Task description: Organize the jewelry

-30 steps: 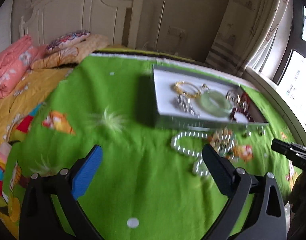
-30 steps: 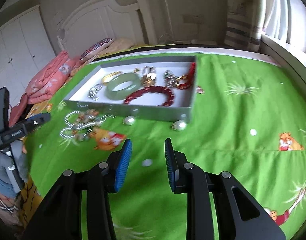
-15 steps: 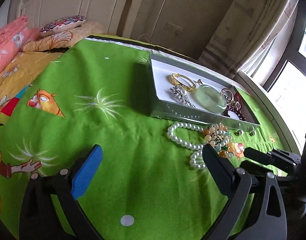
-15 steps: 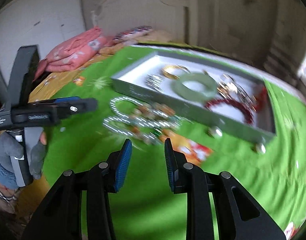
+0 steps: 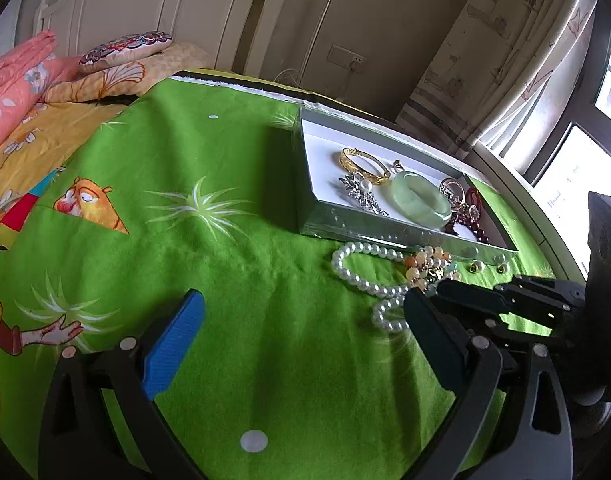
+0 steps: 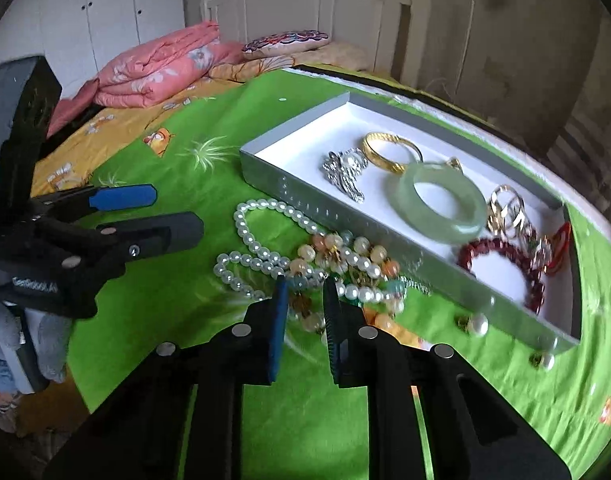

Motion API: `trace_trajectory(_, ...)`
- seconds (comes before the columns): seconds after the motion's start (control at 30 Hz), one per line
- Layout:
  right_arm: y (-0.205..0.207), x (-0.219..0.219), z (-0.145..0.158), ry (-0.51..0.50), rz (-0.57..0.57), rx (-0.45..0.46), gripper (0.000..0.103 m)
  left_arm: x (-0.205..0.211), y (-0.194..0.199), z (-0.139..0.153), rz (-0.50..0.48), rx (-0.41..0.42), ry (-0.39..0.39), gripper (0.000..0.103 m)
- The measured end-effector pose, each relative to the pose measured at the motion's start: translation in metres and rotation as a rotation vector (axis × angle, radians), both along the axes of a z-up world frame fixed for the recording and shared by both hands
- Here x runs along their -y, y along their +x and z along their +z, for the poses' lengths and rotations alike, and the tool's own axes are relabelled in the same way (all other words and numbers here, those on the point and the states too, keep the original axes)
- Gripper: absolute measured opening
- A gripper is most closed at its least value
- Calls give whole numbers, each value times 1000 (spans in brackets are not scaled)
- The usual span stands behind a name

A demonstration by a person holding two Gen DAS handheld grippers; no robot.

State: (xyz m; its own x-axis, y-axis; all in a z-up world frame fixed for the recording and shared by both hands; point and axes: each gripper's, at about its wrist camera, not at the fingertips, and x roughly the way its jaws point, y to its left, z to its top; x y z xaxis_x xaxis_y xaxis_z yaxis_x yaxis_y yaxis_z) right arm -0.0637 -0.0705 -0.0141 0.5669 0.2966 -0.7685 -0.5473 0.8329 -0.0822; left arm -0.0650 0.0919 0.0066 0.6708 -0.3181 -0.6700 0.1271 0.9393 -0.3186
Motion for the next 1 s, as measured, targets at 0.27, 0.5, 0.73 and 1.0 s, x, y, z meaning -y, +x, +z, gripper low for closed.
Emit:
trace_trajectory(0.27,-7,-2,-1,-3,5,37,12,0,0,0,0,0,2,99)
trace_trajectory(0.5,-5,46,13,298,-17,-10,11,0,0,0,-1,1,1,99)
trace_trajectory(0.73,-13,102,24,460,-131,20,11,-1,-1,0,-1,1,-3,99)
trace_trajectory(1.0,-14,112,14,345,-169,-23,12,-1,-2,0,0,2,-6,99)
